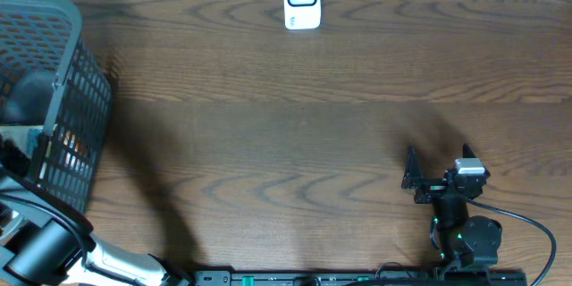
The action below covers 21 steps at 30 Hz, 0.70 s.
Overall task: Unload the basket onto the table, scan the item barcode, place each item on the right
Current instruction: 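Grasp the green wet-wipe pack inside the basket with the left gripper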
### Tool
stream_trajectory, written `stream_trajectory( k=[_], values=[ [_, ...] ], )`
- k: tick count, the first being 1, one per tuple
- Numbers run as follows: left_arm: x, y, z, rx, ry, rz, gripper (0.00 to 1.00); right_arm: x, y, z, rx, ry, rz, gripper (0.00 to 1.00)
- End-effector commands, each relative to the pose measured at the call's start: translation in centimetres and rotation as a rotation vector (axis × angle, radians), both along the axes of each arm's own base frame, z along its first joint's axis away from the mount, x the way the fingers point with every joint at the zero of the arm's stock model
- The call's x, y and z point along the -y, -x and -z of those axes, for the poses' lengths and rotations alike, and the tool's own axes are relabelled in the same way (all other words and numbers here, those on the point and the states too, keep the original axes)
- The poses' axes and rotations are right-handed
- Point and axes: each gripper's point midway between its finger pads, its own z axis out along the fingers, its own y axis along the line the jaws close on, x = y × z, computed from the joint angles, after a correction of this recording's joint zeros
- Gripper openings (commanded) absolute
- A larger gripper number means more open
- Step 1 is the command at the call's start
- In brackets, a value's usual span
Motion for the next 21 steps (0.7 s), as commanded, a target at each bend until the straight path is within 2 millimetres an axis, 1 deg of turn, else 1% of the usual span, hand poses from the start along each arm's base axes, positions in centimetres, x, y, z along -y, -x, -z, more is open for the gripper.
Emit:
stream_trajectory(
  k=[1,2,6,9,12,13,14,17,18,19,21],
  values=[
    [0.01,0.26,0.62,0.043,0.029,-0.044,0.83,0.16,0.0,0.14,-0.004,-0.007,0.007,0.99],
    [-0.02,0.24,0.66,0.051,0.032,-0.046,0.82,0.16,0.0,0.14,-0.004,-0.007,0.007,0.99],
    [-0.13,0.07,0.73,0.071,0.038,-0.047,0.7,0.17,0.0,0.14,-0.004,-0.007,0.008,0.99],
    [-0.21,-0.01,0.71,0.075,0.035,-0.047,0.67,0.16,0.0,0.14,-0.004,-0.007,0.007,0.99],
    [-0.3,-0.07,0.68,0.078,0.031,-0.047,0.54,0.16,0.0,0.14,-0.004,-0.007,0.007,0.99],
    [-0.35,-0.12,0.67,0.08,0.029,-0.047,0.45,0.16,0.0,0.14,-0.004,-0.007,0.007,0.99],
    [-0.39,-0.15,0.66,0.082,0.027,-0.047,0.4,0.16,0.0,0.14,-0.004,-0.007,0.007,0.99],
    [-0.37,-0.14,0.66,0.083,0.027,-0.051,0.27,0.16,0.0,0.14,-0.004,-0.007,0.007,0.99],
    [-0.37,-0.13,0.66,0.086,0.025,-0.059,0.19,0.16,0.0,0.14,-0.004,-0.007,0.007,0.99],
    [-0.36,-0.12,0.58,0.091,0.023,-0.069,0.08,0.16,0.0,0.14,-0.004,-0.007,0.007,0.99],
    [-0.29,-0.08,0.15,0.108,0.012,-0.095,0.07,0.16,0.0,0.14,-0.004,-0.007,0.007,0.99]
  ],
)
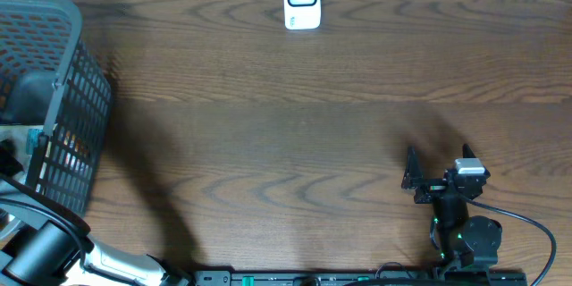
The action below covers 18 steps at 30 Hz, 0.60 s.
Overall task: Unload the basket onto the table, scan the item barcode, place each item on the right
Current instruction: 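Grasp the green wet-wipe pack inside the basket with the left gripper, then carry the green pack to the scanner and hold it under it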
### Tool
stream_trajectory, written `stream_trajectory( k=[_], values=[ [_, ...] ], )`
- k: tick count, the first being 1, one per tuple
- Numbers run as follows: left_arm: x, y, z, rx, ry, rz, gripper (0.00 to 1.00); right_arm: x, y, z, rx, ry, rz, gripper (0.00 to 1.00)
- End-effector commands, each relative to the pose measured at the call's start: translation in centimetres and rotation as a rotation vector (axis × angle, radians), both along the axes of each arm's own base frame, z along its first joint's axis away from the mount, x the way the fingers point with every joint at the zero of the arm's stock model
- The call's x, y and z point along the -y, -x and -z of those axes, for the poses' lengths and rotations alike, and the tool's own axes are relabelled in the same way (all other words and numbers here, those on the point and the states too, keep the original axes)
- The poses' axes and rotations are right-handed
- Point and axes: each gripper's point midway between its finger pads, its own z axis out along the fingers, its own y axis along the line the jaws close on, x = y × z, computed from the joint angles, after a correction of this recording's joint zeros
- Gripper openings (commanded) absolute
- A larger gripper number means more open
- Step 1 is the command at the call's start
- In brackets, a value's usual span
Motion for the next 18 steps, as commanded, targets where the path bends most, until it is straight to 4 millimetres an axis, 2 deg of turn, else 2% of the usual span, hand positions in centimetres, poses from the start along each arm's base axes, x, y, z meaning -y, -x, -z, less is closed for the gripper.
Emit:
stream_trajectory(
  k=[1,4,8,11,14,18],
  values=[
    [0.2,-0.1,-0.6,0.041,-0.01,-0.051,0.07,0.2,0.0,0.1,-0.004,-0.007,0.007,0.99],
    [0.1,-0.4,-2.8,0.095,-0.06,-0.084,0.07,0.2,0.0,0.1,-0.004,-0.007,0.007,0.99],
    [0.4,-1.1,-7.9,0.238,-0.175,-0.147,0.07,0.2,0.0,0.1,-0.004,-0.007,0.007,0.99],
    [0.9,-1.9,-12.4,0.386,-0.275,-0.186,0.07,0.2,0.0,0.1,-0.004,-0.007,0.007,0.99],
    [2.7,-4.3,-17.2,0.639,-0.293,-0.168,0.07,0.2,0.0,0.1,-0.004,-0.007,0.007,0.99],
    [6.3,-8.3,-24.5,1.04,-0.231,-0.085,0.07,0.2,0.0,0.1,-0.004,-0.007,0.007,0.99]
  ],
)
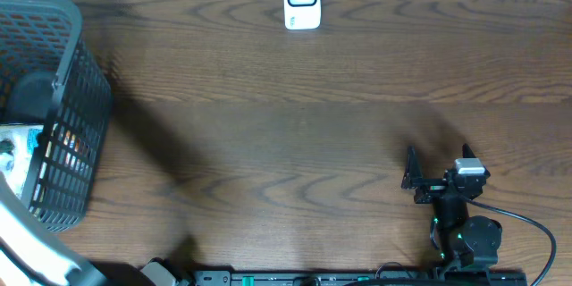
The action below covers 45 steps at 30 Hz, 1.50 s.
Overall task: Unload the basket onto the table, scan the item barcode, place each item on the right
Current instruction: 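Carry the green pack to the scanner and hold it under it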
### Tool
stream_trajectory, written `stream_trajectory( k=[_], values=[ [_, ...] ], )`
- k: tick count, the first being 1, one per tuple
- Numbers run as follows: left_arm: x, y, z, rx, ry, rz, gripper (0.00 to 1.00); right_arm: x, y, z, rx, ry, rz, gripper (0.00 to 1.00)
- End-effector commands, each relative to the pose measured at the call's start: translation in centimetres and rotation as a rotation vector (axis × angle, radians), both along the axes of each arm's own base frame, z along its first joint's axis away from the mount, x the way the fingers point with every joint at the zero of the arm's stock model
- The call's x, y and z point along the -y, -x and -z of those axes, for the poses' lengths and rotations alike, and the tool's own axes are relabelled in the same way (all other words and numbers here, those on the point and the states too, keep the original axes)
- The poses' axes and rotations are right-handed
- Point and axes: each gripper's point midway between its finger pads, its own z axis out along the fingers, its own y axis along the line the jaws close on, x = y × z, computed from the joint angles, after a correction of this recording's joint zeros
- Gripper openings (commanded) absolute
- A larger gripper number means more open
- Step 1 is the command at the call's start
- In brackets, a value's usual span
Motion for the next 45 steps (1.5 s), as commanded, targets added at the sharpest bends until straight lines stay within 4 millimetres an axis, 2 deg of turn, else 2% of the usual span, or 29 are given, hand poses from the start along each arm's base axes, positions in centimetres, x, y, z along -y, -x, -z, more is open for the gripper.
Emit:
stream_trajectory(
  k=[1,5,8,13,16,18,22,25,27,33,39,42,44,45],
  values=[
    [3.9,-3.6,-5.4,0.337,0.052,0.141,0.07,0.2,0.0,0.1,-0.004,-0.007,0.007,0.99],
    [7.7,-5.0,-12.1,0.557,-0.023,0.263,0.07,0.2,0.0,0.1,-0.004,-0.007,0.007,0.99],
    [11.3,-5.6,-15.4,0.64,-0.07,0.37,0.07,0.2,0.0,0.1,-0.004,-0.007,0.007,0.99],
    [18.6,-7.9,-17.6,0.698,-0.054,0.578,0.07,0.2,0.0,0.1,-0.004,-0.007,0.007,0.99],
    [24.4,-9.8,-17.5,0.697,-0.005,0.749,0.07,0.2,0.0,0.1,-0.004,-0.007,0.007,0.99],
    [28.3,-10.9,-16.7,0.657,0.013,0.875,0.07,0.2,0.0,0.1,-0.004,-0.007,0.007,0.99],
    [36.2,-12.5,-13.2,0.529,0.089,1.105,0.07,0.2,0.0,0.1,-0.004,-0.007,0.007,0.99],
    [41.5,-13.1,-9.2,0.402,0.19,1.227,0.07,0.2,0.0,0.1,-0.004,-0.007,0.007,0.99],
    [44.2,-13.7,-6.6,0.321,0.228,1.272,0.07,0.2,0.0,0.1,-0.004,-0.007,0.007,0.99],
    [48.1,-16.5,1.9,0.071,0.211,1.247,0.07,0.2,0.0,0.1,-0.004,-0.007,0.007,0.99],
    [52.3,-17.5,10.7,-0.144,0.253,1.296,0.08,0.2,0.0,0.1,-0.004,-0.007,0.007,0.99],
    [53.7,-17.5,14.3,-0.227,0.268,1.311,0.08,0.2,0.0,0.1,-0.004,-0.007,0.007,0.99],
    [54.4,-17.4,15.8,-0.259,0.272,1.319,0.08,0.2,0.0,0.1,-0.004,-0.007,0.008,0.99],
    [54.8,-17.4,16.7,-0.274,0.275,1.324,0.15,0.2,0.0,0.1,-0.004,-0.007,0.007,0.99]
  ],
)
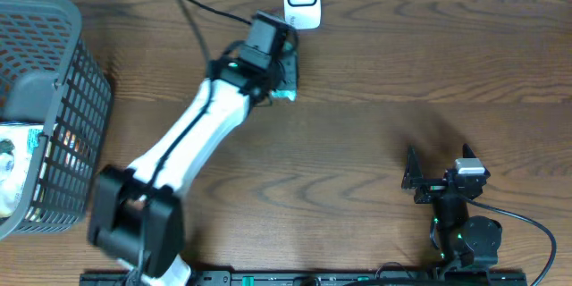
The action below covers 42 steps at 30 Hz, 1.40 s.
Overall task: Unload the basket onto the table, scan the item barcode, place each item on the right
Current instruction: 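Carry the green pack to the scanner and hold it under it, then release the green pack on the table in front of the scanner, then reach the left gripper into the basket and grasp the orange box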
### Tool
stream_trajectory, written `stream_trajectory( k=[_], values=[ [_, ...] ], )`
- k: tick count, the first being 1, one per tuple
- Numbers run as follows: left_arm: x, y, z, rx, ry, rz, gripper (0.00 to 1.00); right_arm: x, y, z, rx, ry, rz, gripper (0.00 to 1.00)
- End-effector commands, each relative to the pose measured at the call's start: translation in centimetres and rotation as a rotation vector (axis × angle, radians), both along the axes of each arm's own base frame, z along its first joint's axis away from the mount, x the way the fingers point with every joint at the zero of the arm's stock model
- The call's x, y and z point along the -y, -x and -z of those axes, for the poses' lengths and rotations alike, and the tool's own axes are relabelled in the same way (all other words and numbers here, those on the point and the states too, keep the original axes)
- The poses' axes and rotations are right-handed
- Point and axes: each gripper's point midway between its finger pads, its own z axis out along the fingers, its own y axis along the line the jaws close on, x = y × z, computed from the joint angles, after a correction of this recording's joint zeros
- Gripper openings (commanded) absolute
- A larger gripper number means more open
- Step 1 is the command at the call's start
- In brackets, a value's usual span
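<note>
The white barcode scanner (302,0) stands at the table's far edge, centre. My left arm reaches diagonally from the near left across the table. Its left gripper (288,70) is just in front of the scanner, shut on a small item (285,95). Only the item's teal edge shows below the fingers; the rest is hidden by the wrist. My right gripper (409,170) rests near the front right, fingers pointing left and apart, holding nothing.
A dark mesh basket (76,125) stands at the left edge. It holds a white packet (9,165) and a dark object (36,94). A black cable trails from the left wrist towards the far edge.
My left arm was a blur at the near left corner by the basket. It now stretches across the table, its gripper holding a teal-edged item in front of the scanner. The right arm is unchanged.
My left arm hung over the basket's near side at the two oldest moments. Then it was at the near left corner, and a white packet showed in the basket. Now it holds an item by the scanner. The right arm stayed at rest throughout.
</note>
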Motion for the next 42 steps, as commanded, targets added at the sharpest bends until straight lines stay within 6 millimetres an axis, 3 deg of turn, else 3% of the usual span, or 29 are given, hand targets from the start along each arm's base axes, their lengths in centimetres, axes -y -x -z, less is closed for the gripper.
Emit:
stream_trajectory(
  k=[1,5,7,8,13,15,21,25,27,30,33,36,37,39,42],
  values=[
    [0.8,-0.3,1.1,0.001,-0.025,0.013,0.17,0.2,0.0,0.2,-0.005,-0.007,0.007,0.99],
    [2.0,-0.3,2.0,0.002,-0.023,0.033,0.17,0.2,0.0,0.2,-0.005,-0.007,0.007,0.99],
    [2.5,-0.3,1.8,0.014,-0.017,0.04,0.4,0.2,0.0,0.2,-0.005,-0.007,0.007,0.99],
    [2.6,-0.4,1.7,0.019,-0.015,0.042,0.42,0.2,0.0,0.2,-0.005,-0.007,0.007,0.99],
    [2.1,-0.7,0.5,0.046,-0.008,0.04,0.42,0.2,0.0,0.2,-0.005,-0.007,0.008,0.99],
    [1.4,-1.1,-1.5,0.085,0.011,0.025,0.42,0.2,0.0,0.2,-0.005,-0.007,0.007,0.99],
    [-3.3,-1.3,-10.6,0.304,-0.013,0.049,0.67,0.2,0.0,0.2,-0.005,-0.007,0.007,0.99],
    [-9.3,-0.3,-18.2,0.491,-0.046,-0.007,0.7,0.2,0.0,0.2,-0.005,-0.007,0.007,0.99],
    [-13.3,0.7,-21.8,0.579,-0.07,-0.091,0.77,0.2,0.0,0.2,-0.005,-0.007,0.007,0.99],
    [-21.7,2.8,-26.7,0.705,-0.158,-0.331,0.83,0.2,0.0,0.2,-0.005,-0.007,0.007,0.99],
    [-30.1,5.9,-29.9,0.785,-0.271,-0.596,0.83,0.2,0.0,0.2,-0.005,-0.007,0.007,0.99],
    [-37.3,9.2,-30.9,0.792,-0.373,-0.819,0.85,0.2,0.0,0.2,-0.005,-0.007,0.007,0.99],
    [-39.5,10.3,-30.7,0.775,-0.403,-0.884,0.97,0.2,0.0,0.2,-0.005,-0.007,0.008,0.99],
    [-42.8,11.6,-29.5,0.72,-0.442,-0.971,1.0,0.2,0.0,0.2,-0.005,-0.007,0.007,0.99],
    [-45.9,12.2,-26.4,0.605,-0.438,-1.063,0.98,0.2,0.0,0.2,-0.005,-0.007,0.007,0.99]
  ],
)
